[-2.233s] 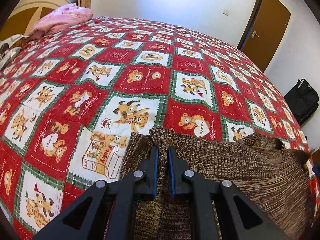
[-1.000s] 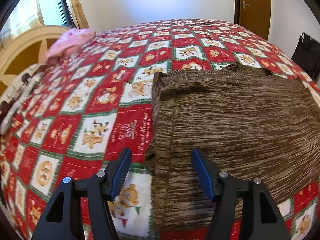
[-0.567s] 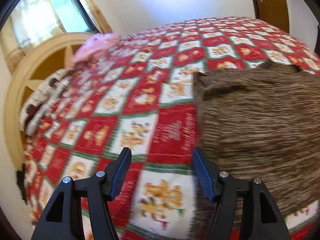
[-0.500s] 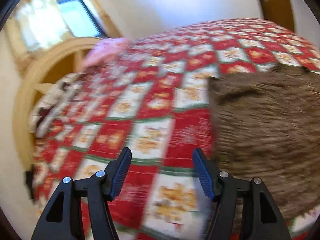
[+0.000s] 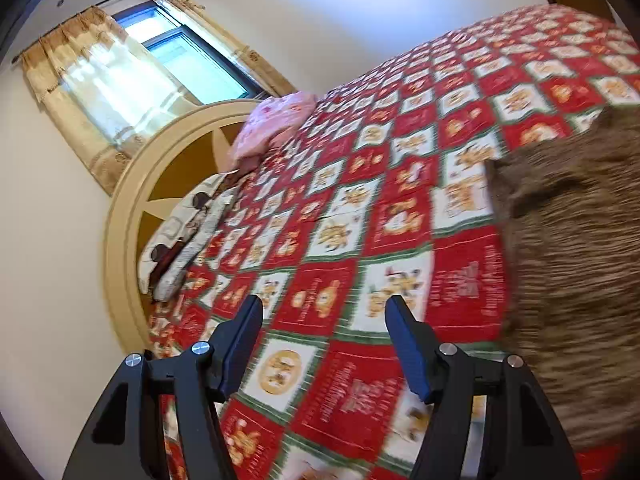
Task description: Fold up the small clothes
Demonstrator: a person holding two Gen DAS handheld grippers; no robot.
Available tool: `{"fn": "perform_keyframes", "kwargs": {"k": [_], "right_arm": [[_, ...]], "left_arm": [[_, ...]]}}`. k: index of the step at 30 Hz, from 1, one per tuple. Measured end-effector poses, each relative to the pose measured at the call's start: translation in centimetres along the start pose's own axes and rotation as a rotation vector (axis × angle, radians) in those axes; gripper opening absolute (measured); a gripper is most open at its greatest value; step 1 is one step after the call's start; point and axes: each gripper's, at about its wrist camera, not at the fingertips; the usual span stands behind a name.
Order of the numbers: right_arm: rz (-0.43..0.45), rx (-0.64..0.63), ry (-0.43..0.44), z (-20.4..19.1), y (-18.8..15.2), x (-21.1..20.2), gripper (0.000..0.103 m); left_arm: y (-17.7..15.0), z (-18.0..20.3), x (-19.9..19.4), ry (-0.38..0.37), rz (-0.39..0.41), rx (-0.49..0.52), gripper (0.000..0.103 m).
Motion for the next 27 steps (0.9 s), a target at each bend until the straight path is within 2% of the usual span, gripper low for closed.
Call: {"fn": "perform_keyframes", "kwargs": {"k": [3,6,7,10,12,15,20,27], "right_arm": [[-0.032,0.004,-0.007,1.5,-1.6,0.7,0.053],[-0.125,0.029,0.011,3.1,-3.9,2.2,0.053],[-0.086,0.019,0.037,3.4,-4.3,1.5,0.053],[-0.048,0.009,0.114,4.9,-4.5,-0.8,0.053],[0.022,0.040,0.145,7.0,-3.9,-2.6,0.053],[0.086,0.102,0.086,10.6,-2.6,-3.5,0.058],[0.062,0.224,0.070,14.9,-1.9,-2.3,0.058],[-0.010,0.208,0.097,14.7,-2.6,-1.3,0.059]], "left_arm": [[0.2,0.7,-2.0,-0.090,0.007,-0.029,0.065],[0.4,2.0,-3.6,-0.170,0.009,-0.040,0.065],[0.5,2.5,-4.0,-0.186,0.015,-0.036,0.065],[1.3,4.3,-5.1,-0.252,0.017,-0.033,0.065],[2.0,5.7,-5.2,-0.342,-0.011,-0.050,0.065],[3.1,7.9,-5.3,-0.358,-0.021,-0.045,0.065],[5.1,10.7,-5.0,-0.417,-0.050,-0.071,0.065],[5.7,11.7,-3.9,-0.436,-0.087,-0.104,0.065]]}}
Point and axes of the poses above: each gripper's, at about its wrist camera, not at the fingertips, and x roughly the way its jaws point, z to its right, y to its top, and after that the axes turned 1 degree about x, right-handed
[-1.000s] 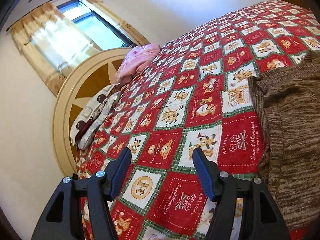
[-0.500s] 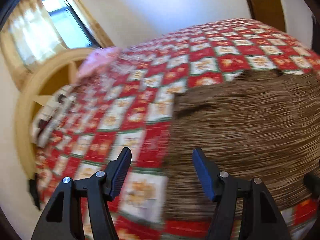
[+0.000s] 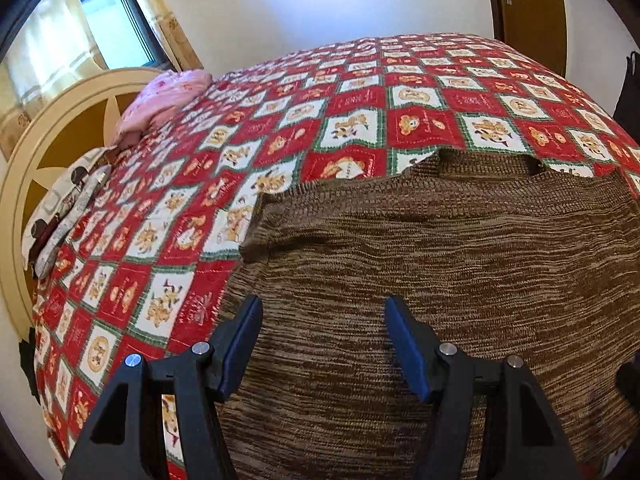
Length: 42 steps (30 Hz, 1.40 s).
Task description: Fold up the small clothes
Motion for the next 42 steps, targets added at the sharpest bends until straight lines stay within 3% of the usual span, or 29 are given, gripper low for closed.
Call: {"fn": "perform_keyframes", "kwargs": {"k": [4,11,19,24,28,31,37,42], "right_arm": [[0.035,-0.031,0.002,-0.6,-0.3,-1.1,0.053],[0.127,-0.035,0.019,-3.2,-1.4,-2.8,0.056],[0.078,-0.044,0.030,-6.5,-1.7,-1.6,0.059],[0.088,-0.086,0.008,-7.7,-2.0,-2.0,0.069],[0.071,-0.077,-0.001,-7.6,-1.7,-1.7,0.069],[0.066,-0.070,0.004,-7.7,-1.4,-1.7,0.069],[0.077,-0.135,0.029,-9.9,0.3,-1.8,0.069],[0.033,-0.171,0.115,-13.2,3.0,0.9,0.069]], "left_arm": [[-0.4,-0.8,-0.4,-0.029,0.007,-0.021,0.065],[-1.6,-4.4,-1.4,-0.032,0.027,-0.015,0.065],[-4.5,-9.0,-0.5,-0.060,-0.030,-0.110,0.065],[-5.8,-8.9,1.5,-0.121,-0.107,-0.176,0.065],[-6.2,-8.8,1.6,-0.132,-0.081,-0.206,0.065],[-6.7,-10.4,2.1,-0.221,-0.100,-0.303,0.065],[-8.9,-13.3,1.7,-0.330,-0.035,-0.485,0.065],[-8.4,-11.9,1.2,-0.371,-0.028,-0.450,0.064]]}}
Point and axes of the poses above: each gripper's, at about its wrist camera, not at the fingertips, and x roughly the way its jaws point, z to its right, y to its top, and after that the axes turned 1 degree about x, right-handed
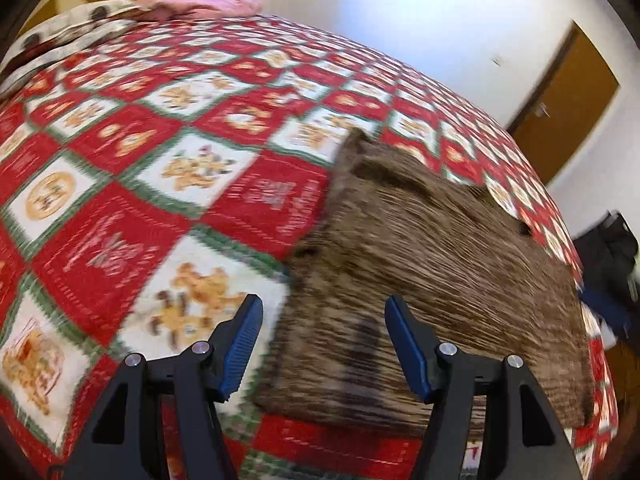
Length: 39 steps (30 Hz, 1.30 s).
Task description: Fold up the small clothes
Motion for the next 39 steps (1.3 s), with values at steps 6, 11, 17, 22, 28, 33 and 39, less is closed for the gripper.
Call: {"fn": "perform_keyframes", "kwargs": {"k": [6,11,17,22,28,33,39], "right_arm": [[-0.070,-0.092,0.052,-4.7,3.5,6.5,0.069],[-0.132,-0.159,0.014,-7.3,4.8,11.9,0.069],[-0.196,-0.264,-0.042,-9.3,4.7,16.4,0.085],[-0.224,-0.408,-0.155,-11.1,3.9,18.3,0.087],[-0.233,-0.448,-0.201,-11.1,3.7,18.4,0.049],[-0.252,-0.278,-0.102,-8.9,5.2,16.6,0.021],[-0.187,-0.024,0.138,-4.2,7.1,11.9,0.020]], "left_arm": [[-0.1,0.1,0.6,-0.055,0.008,0.001,0.021],[-0.4,-0.5,0.4,-0.087,0.036,-0.009,0.018],[-0.7,-0.2,0.5,-0.075,0.060,0.017,0.018],[-1.2,-0.1,0.6,-0.073,0.090,0.033,0.018],[-0.8,-0.6,0.8,-0.092,0.081,0.029,0.014],[-0.4,0.0,0.3,-0.090,0.075,0.066,0.009],[-0.1,3.4,-3.1,-0.132,0.161,0.183,0.009]]}}
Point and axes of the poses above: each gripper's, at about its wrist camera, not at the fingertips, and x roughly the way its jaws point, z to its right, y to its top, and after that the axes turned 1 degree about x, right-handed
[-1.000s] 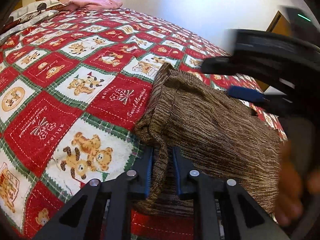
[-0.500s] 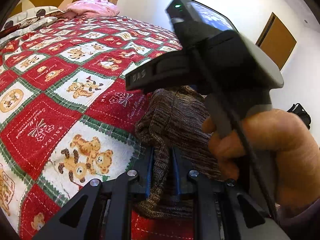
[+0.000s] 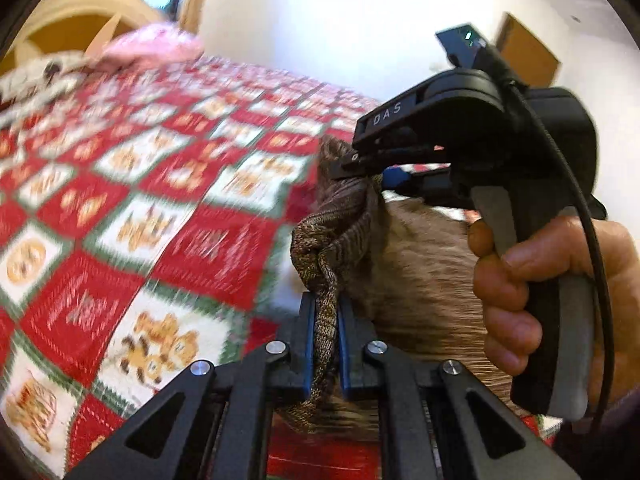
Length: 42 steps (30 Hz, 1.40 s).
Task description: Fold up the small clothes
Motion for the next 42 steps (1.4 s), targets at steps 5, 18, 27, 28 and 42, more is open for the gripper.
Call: {"fn": "perform_keyframes", "kwargs": {"k": [5,18,27,28,42], "right_arm": [[0.038,0.079,0.069,3.7,0.4,-4.5,0.020],[0.142,0.142,-0.031,16.4,-1.9,-16.7,0.019],[0.150,0.216,-0.103,24.2,-5.3,-17.9,0.019],[0.147,0.229,-0.100,25.1,-5.7,-17.8,0.019],[0.190,0.361,-0.228,30.1,-10.2,-20.4,0.061]], "left_arm": [[0.3,4.8,-1.1,-0.061,0.030,0.132,0.009],[-1.2,20.7,-1.5,-0.304,0.047,0.403,0.009],[-4.4,26.8,2.4,-0.346,-0.039,0.490,0.009],[-4.5,27.0,3.0,-0.342,-0.046,0.494,0.009],[-7.4,25.9,1.3,-0.420,-0.232,0.595,0.029]]}}
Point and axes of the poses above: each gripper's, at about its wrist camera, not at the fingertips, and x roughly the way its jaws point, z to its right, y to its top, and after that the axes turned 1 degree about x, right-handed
